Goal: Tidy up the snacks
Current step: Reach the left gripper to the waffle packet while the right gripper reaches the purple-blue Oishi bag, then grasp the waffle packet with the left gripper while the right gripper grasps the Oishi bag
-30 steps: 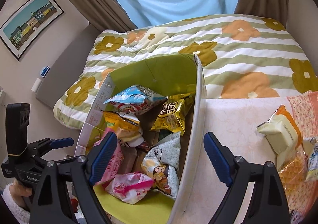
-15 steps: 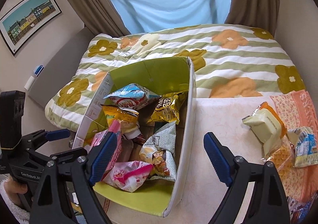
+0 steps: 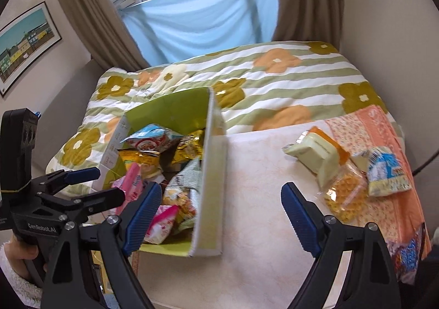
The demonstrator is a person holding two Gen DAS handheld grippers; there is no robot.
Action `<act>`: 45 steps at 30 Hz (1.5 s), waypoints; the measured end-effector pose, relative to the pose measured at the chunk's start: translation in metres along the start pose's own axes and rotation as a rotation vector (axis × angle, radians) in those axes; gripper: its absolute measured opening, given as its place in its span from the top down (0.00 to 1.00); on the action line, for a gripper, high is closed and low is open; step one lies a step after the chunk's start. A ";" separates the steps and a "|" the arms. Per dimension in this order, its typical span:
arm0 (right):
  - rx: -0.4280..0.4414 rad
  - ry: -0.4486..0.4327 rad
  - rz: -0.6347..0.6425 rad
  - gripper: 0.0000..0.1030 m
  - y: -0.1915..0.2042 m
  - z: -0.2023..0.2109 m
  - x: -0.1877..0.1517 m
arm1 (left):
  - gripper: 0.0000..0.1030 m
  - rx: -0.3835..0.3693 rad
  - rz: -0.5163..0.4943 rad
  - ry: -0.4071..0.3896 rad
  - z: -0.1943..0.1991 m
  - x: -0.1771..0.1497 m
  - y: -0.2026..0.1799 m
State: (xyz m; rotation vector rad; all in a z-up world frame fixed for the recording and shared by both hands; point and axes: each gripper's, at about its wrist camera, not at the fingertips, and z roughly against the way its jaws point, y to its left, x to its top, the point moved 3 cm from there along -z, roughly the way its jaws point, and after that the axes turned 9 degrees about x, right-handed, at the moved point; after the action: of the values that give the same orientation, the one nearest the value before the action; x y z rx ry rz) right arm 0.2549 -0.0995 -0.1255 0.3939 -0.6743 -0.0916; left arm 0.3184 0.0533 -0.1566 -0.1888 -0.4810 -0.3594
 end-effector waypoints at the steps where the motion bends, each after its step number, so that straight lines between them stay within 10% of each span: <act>1: -0.019 -0.007 -0.012 0.16 -0.010 0.007 -0.004 | 0.00 -0.007 -0.015 0.002 -0.002 0.001 -0.012; 22: -0.263 0.022 -0.164 0.16 -0.220 0.123 -0.083 | 0.00 -0.133 -0.290 0.126 -0.103 0.012 -0.266; 45: -0.214 0.209 -0.298 0.16 -0.285 0.056 -0.137 | 0.04 -0.027 -0.550 0.226 -0.246 0.013 -0.310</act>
State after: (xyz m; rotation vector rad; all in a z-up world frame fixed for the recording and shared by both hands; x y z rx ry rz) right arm 0.1259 -0.3518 -0.2760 0.2899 -0.3904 -0.3971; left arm 0.3142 -0.2997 -0.3360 -0.0370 -0.2975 -0.9157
